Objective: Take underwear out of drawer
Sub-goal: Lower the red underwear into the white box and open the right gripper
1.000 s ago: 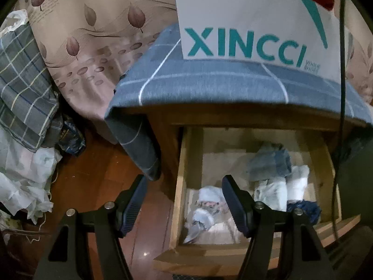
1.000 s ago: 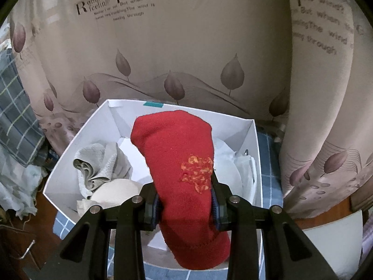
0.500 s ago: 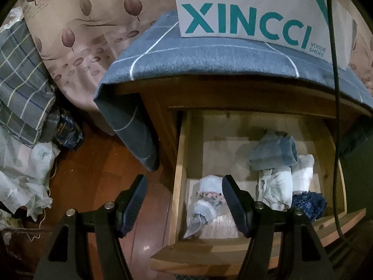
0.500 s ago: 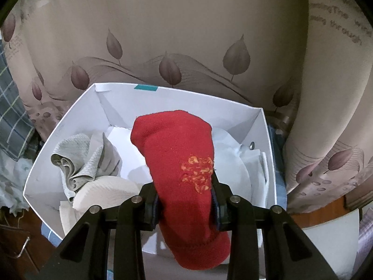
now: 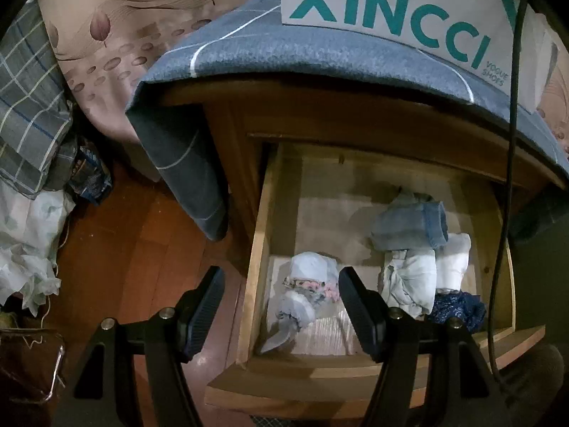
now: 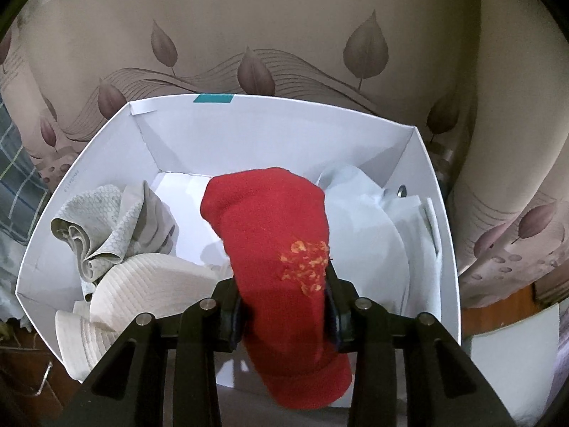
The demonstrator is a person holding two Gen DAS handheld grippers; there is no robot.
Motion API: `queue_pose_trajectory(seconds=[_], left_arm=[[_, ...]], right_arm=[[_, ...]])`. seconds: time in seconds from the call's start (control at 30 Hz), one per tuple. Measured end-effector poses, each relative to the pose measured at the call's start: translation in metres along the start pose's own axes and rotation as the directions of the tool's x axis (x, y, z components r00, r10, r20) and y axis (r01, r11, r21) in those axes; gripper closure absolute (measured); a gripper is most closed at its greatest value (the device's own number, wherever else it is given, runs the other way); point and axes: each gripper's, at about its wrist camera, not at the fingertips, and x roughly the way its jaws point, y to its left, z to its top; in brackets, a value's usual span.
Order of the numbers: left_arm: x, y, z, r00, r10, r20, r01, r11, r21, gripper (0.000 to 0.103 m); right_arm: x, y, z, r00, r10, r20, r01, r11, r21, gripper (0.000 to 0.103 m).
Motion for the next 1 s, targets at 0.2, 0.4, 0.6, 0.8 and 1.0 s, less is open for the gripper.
queue_pose_trajectory(seconds=[0.2,0.4,0.6,0.8,1.0], left_arm=[[0.002,-0.003,0.000,1.000,0.008,-0.005,-0.008,1.000,0.009,0.035],[0.004,-0.003,-0.001,1.000,0.014,-0.011,-0.014,1.000,0.018,0.035],[0.005,-0.004,-0.001,1.000,0.022,-0.011,-0.021,1.000,0.021,0.035],[0.007,-0.004,-0.001,0.999,0.028,-0.019,-0.028,0.999,0.022,0.035],[0.006,-0.004,-0.002,0.999,0.029,-0.019,-0.029,0.999,0.021,0.035]], right_arm=[[-0.001,0.001,-0.002,1.000,-0.003,-0.004,0.003,1.000,0.003,0.067],[-0.007,-0.003,-0.003,1.000,-0.006,0.009,0.006,1.000,0.005,0.053],[-0.026,-0.002,-0.002,0.999,-0.002,0.041,0.002,1.000,-0.011,0.044],[-0.049,0.000,-0.009,0.998,0.024,0.062,-0.022,0.999,-0.030,0.043],[-0.067,-0.002,-0.027,0.996,0.052,0.069,-0.049,0.998,-0.040,0.042]])
